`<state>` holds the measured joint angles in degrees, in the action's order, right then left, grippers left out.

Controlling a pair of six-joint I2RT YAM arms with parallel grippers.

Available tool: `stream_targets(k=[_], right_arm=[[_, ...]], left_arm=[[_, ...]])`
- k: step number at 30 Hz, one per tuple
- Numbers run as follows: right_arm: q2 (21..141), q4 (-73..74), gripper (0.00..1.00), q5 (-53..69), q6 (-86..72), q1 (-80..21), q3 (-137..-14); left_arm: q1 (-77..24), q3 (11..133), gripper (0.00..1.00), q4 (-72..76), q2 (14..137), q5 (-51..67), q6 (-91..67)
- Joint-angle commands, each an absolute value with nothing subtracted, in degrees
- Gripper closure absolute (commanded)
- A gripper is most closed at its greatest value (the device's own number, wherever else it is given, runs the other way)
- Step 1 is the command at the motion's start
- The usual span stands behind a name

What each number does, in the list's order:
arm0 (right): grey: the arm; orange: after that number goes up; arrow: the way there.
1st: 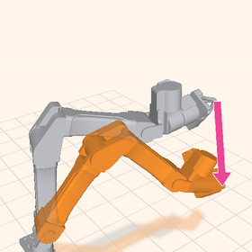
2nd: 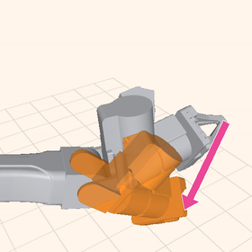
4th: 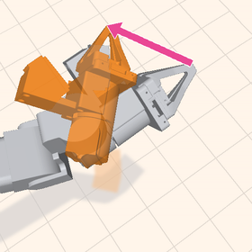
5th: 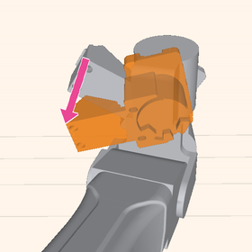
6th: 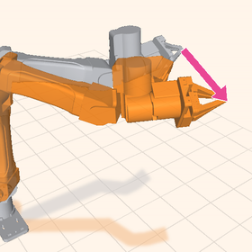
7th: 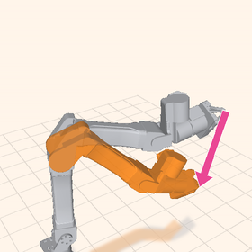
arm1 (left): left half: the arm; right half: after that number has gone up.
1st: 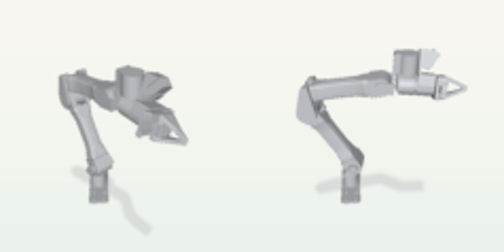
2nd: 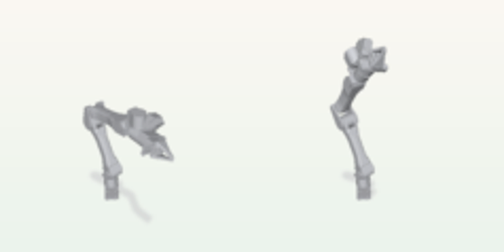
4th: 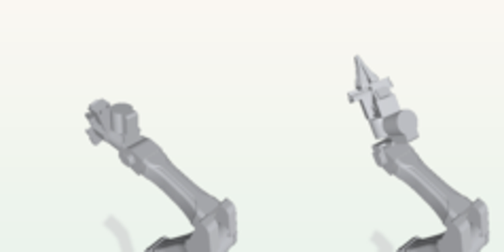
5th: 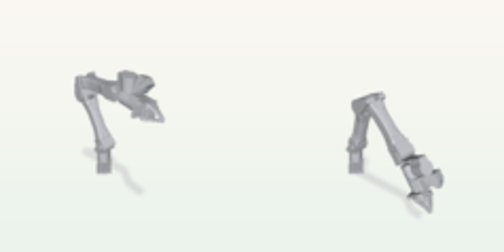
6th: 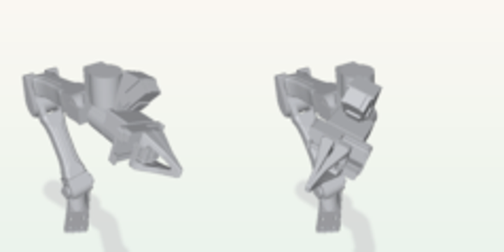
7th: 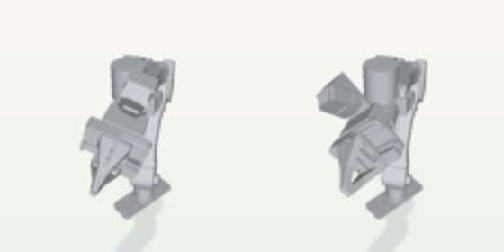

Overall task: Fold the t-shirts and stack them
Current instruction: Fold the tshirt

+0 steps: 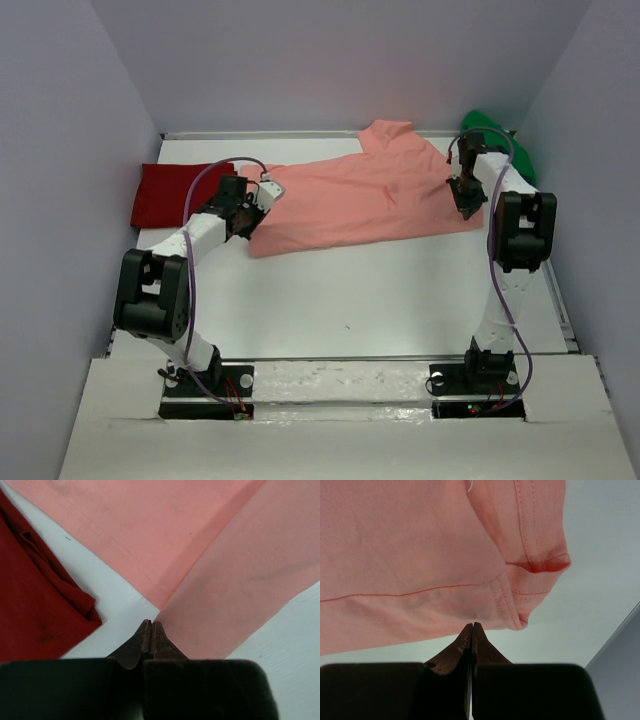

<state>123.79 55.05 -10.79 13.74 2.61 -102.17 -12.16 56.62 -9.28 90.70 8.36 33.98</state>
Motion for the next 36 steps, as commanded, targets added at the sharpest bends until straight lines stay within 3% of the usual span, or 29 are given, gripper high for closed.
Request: stream_targets(k=[1,18,22,23,36], right_arm=[[124.5,55.0,1.00,-11.8,13.7,2.7,-101.7],[121.8,55.5,1.00,-13.0,14.4,2.2,-99.3],[121.2,55.5,1.00,-12.8,14.5,2.2,-98.6],[121.1,55.5,1.00,-12.7,14.6,2.2,-98.4],[117.4,56.6,1.00,-11.1,15.1,2.2,-98.4]], left_arm=[[-14.3,54.8,1.00,-4.9,91.2,5.0,34.0],[-17.8,50.6,1.00,9.8,103.4,-19.9,37.0],[-18.4,50.1,0.56,10.3,102.3,-20.7,36.6],[-18.5,49.9,0.01,10.2,101.8,-20.6,36.6],[-19.1,48.8,0.01,7.8,85.2,-23.8,38.5]])
